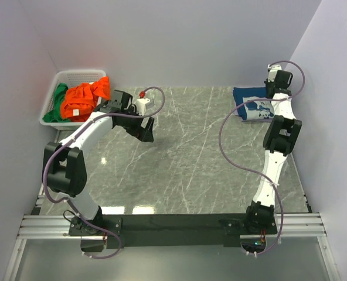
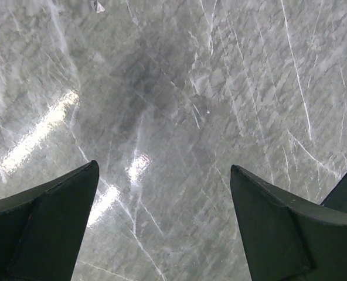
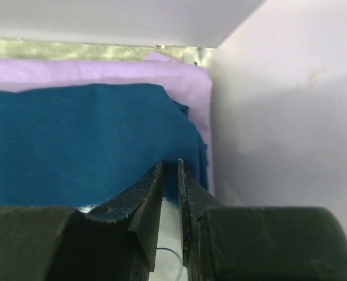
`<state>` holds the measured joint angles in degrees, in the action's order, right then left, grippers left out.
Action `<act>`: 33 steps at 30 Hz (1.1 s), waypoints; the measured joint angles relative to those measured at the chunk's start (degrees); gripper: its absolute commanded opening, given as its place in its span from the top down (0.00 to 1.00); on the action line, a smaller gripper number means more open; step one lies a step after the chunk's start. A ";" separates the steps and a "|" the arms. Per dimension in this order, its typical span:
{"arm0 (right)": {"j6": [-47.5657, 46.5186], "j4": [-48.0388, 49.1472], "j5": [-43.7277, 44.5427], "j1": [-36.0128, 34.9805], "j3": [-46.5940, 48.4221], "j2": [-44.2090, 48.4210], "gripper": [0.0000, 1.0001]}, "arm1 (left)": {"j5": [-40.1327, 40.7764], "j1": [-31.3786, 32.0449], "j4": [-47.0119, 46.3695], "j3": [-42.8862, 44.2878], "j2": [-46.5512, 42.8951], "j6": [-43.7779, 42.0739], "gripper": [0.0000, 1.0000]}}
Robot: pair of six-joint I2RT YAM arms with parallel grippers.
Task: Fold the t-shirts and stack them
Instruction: Neatly place the folded tshirt to the corner
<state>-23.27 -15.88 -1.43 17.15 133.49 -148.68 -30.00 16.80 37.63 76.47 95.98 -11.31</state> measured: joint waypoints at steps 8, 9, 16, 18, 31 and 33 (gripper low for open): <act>-9.20 1.53 4.61 -0.42 0.57 -1.25 0.76 | -0.31 -0.28 1.09 1.84 2.16 -0.04 0.00; -10.21 1.95 5.14 -0.42 0.59 -1.51 0.76 | -0.33 -0.35 1.25 2.25 2.43 -0.04 0.01; -14.45 4.00 8.17 -0.68 0.20 -1.95 0.50 | 0.57 -1.09 0.96 3.17 2.38 0.44 0.01; -14.91 5.77 10.08 -0.76 0.02 -1.90 0.40 | 2.21 -1.66 0.61 3.17 1.84 1.51 0.01; -5.09 -1.14 8.55 -7.39 -18.53 26.45 0.19 | 14.64 -8.04 -3.43 5.16 -13.16 9.57 0.01; -2.89 -2.97 6.60 -9.97 -21.07 33.59 0.19 | 15.17 -8.04 -2.69 5.70 -13.11 10.54 0.01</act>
<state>-26.15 -18.85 5.17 7.18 112.42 -115.09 -14.83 8.75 34.94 82.17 82.87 -0.78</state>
